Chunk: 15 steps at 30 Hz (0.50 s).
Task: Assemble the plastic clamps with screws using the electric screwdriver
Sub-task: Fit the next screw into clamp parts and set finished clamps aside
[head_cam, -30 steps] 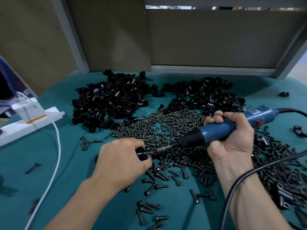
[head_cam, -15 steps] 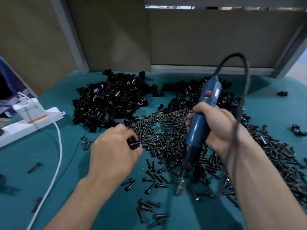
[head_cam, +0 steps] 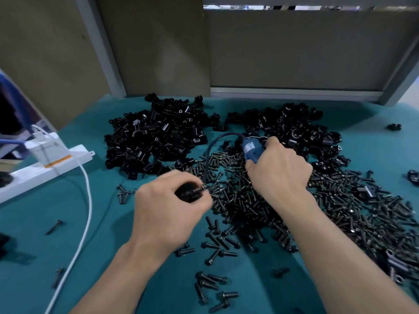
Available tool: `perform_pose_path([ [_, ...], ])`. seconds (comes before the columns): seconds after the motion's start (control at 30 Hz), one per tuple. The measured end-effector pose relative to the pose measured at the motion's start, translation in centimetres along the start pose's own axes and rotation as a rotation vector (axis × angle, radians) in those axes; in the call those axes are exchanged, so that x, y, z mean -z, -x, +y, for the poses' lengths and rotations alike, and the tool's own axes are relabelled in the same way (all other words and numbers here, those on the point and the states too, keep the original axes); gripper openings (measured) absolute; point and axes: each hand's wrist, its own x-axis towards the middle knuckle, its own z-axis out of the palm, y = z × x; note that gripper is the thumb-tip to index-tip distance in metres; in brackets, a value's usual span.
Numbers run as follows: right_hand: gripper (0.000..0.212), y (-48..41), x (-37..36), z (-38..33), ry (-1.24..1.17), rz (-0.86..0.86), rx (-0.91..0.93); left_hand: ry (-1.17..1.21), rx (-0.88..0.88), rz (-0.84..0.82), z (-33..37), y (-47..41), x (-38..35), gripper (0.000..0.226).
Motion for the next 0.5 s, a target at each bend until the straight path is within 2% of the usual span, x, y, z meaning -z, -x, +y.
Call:
perform_pose_path([
  [0.03,0.037,0.5,0.5,0.0,-0.04,0.047,0.053,0.032,-0.009,-0.042,0.2,0.3,-0.2,0.017],
  [0.1,0.016,1.9,1.8,0.3,-0.347,0.088,0.218,0.045,-0.015,-0.086,0.6,0.5,-0.5,0.019],
  [0.13,0.008,2.8,2.5,0.5,-0.541,0.026,0.296,0.035,-0.014,-0.092,0.7,0.5,-0.7,0.019],
  [0.2,0.009,4.9,3.2,0.5,-0.789,-0.249,0.403,0.006,-0.008,-0.108,0.5,0.5,-0.8,0.021],
  [0.27,0.006,6.6,2.9,0.8,-0.877,-0.463,0.434,-0.032,-0.026,-0.126,0.2,0.5,-0.8,0.02],
  [0.3,0.009,7.0,2.6,0.9,-0.922,-0.516,0.424,-0.048,-0.045,-0.128,0.2,0.5,-0.9,0.017],
  [0.37,0.017,7.2,1.8,1.2,-1.004,-0.541,0.375,-0.077,-0.07,-0.14,0.2,0.6,-0.9,0.019],
  [0.5,0.022,7.5,0.8,1.5,-1.015,-0.514,0.331,-0.11,-0.06,-0.218,0.2,0.5,-0.9,0.018],
])
